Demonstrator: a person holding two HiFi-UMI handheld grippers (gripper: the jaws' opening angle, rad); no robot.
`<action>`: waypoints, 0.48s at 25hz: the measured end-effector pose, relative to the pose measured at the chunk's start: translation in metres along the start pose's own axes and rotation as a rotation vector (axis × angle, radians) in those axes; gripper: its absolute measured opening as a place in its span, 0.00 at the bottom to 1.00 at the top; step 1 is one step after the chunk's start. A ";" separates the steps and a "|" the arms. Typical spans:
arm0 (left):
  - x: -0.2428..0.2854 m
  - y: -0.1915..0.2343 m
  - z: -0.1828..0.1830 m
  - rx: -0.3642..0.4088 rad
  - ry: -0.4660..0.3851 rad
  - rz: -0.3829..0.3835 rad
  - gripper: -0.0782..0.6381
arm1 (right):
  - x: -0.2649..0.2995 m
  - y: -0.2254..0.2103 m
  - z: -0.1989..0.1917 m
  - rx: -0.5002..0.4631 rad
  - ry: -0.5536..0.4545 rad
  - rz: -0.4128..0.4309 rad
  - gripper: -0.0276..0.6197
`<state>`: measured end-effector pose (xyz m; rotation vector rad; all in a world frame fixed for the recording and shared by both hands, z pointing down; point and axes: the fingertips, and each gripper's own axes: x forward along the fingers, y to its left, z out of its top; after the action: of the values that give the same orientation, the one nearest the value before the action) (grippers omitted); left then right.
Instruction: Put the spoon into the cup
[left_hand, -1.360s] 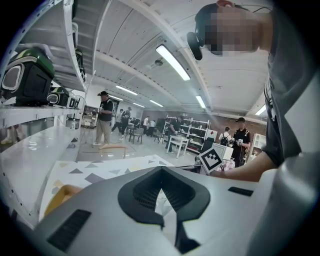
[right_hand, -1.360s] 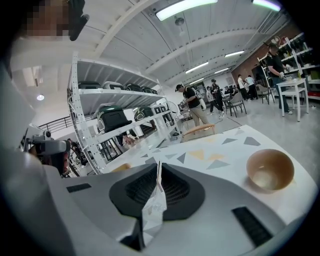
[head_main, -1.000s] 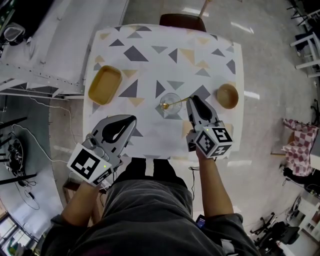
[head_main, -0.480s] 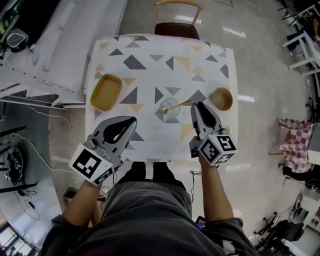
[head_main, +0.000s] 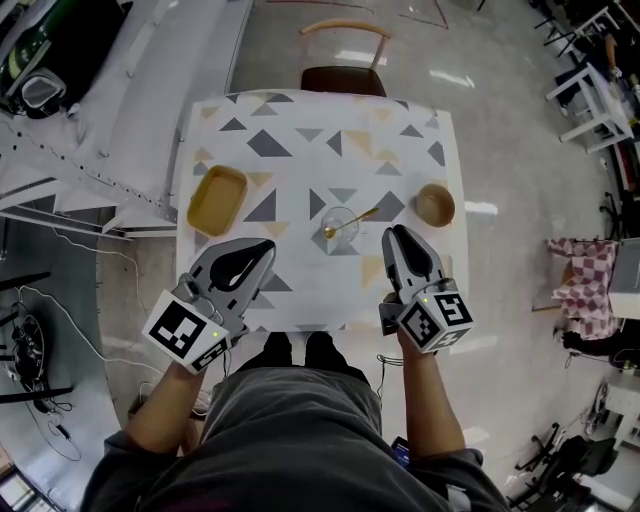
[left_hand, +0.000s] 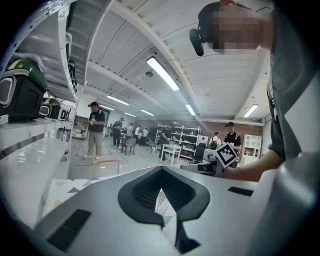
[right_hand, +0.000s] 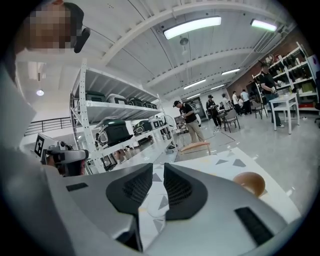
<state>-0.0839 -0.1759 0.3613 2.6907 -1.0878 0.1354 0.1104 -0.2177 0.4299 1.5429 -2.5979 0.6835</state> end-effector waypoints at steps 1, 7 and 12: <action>-0.002 0.000 0.001 0.002 -0.003 -0.003 0.13 | -0.002 0.004 0.001 -0.003 -0.002 0.002 0.16; -0.011 -0.003 0.006 0.011 -0.022 -0.022 0.13 | -0.014 0.026 0.007 -0.024 -0.022 0.008 0.14; -0.018 -0.005 0.012 0.022 -0.036 -0.037 0.13 | -0.020 0.041 0.010 -0.032 -0.034 0.016 0.12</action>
<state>-0.0930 -0.1636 0.3453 2.7407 -1.0526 0.0928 0.0875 -0.1889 0.4012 1.5405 -2.6347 0.6184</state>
